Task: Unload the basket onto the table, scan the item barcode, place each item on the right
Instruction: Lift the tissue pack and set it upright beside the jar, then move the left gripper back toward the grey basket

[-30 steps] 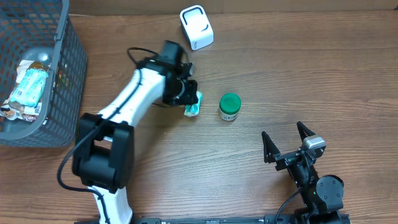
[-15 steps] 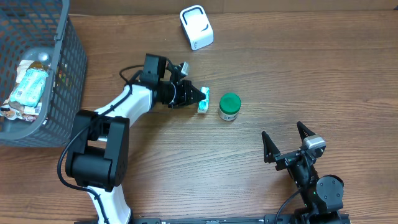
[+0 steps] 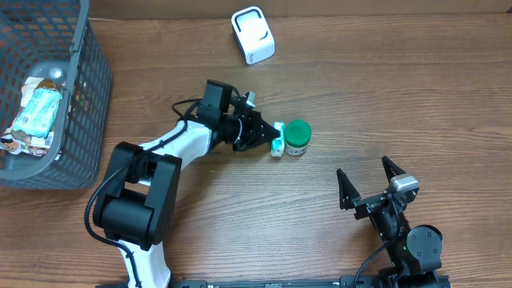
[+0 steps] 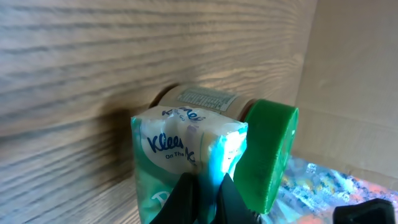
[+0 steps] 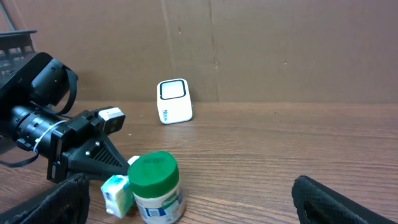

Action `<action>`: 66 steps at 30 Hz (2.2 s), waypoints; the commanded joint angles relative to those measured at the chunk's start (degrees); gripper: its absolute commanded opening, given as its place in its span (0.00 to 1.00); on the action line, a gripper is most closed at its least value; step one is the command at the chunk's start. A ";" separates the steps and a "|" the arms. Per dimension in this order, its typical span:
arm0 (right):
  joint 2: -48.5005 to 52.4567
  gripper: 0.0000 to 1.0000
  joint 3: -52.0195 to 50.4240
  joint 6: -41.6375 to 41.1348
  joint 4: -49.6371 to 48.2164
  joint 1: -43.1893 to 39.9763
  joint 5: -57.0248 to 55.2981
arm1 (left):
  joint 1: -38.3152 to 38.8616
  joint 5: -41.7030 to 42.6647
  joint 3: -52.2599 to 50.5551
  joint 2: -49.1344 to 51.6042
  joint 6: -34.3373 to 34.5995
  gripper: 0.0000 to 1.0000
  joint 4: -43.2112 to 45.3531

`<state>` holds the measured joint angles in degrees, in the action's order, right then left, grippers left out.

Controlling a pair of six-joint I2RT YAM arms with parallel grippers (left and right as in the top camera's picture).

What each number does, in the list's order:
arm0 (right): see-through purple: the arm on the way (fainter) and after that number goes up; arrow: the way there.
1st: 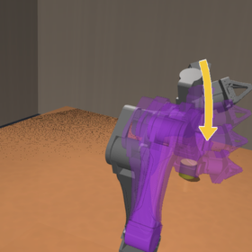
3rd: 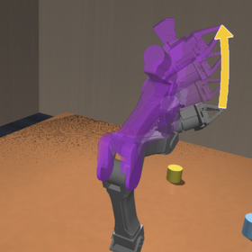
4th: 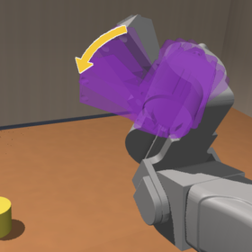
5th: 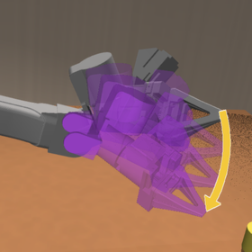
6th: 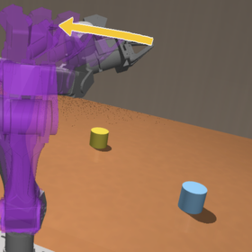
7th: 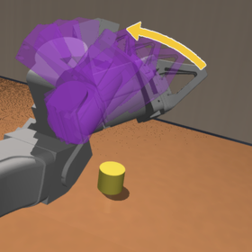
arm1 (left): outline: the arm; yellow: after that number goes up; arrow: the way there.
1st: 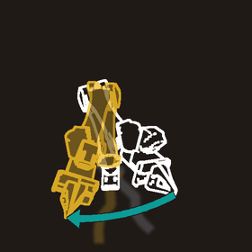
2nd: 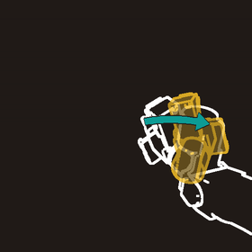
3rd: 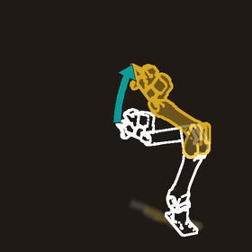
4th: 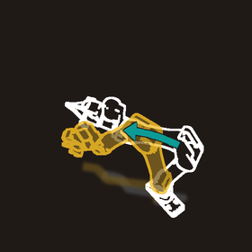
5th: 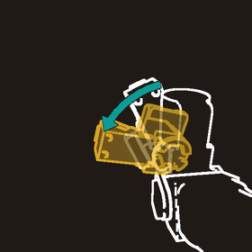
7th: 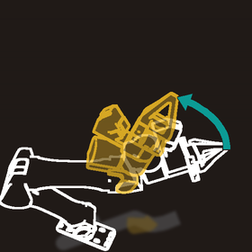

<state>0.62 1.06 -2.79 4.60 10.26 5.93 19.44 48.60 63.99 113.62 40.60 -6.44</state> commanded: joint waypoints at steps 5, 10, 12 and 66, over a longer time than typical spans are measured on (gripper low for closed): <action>-0.46 1.00 -0.59 0.28 -0.22 0.28 -0.42 | 0.11 -1.66 -0.52 -1.64 0.26 0.11 -1.05; -0.46 1.00 -0.59 0.26 -0.22 0.28 -0.42 | 0.11 -1.64 -0.52 -1.64 -0.63 0.21 -1.51; -0.46 1.00 -0.59 0.28 -0.22 0.28 -0.42 | 0.11 -1.64 -0.52 -1.64 -1.49 0.24 -1.86; -0.46 1.00 -0.59 0.26 -0.22 0.28 -0.42 | -23.28 -70.51 44.92 -26.27 -40.48 1.00 -36.37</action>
<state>0.62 1.06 -2.76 4.56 10.26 5.91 1.65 -22.98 108.09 87.29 2.50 -43.40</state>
